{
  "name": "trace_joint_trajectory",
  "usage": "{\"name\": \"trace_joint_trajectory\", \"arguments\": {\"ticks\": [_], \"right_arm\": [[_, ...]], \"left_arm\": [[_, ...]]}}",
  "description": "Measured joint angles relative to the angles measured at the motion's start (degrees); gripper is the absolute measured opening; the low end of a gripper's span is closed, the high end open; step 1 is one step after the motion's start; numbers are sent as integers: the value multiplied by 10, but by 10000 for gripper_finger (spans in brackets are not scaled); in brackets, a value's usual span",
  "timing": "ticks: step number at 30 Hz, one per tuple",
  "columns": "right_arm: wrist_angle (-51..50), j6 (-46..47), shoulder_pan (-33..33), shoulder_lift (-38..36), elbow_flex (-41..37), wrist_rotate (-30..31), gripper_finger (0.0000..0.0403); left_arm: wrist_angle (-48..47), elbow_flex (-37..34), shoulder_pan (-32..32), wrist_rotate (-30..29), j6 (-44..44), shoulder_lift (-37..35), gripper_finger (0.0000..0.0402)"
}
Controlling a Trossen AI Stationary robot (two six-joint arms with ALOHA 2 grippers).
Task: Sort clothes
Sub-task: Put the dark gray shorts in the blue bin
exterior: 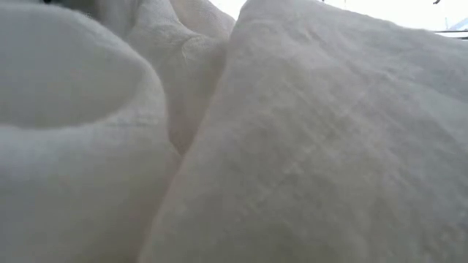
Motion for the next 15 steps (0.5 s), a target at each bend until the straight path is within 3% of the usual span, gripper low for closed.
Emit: {"name": "trace_joint_trajectory", "arguments": {"ticks": [10,12,15], "right_arm": [[0,-6,0,0,0,0,282],[0,-7,0,0,0,0,281],[0,-8,0,0,0,0,283]], "left_arm": [[-16,-35,0,7,-16,1,142],[-20,-35,0,7,-10,2,116],[-20,-35,0,8,-2,3,41]]}}
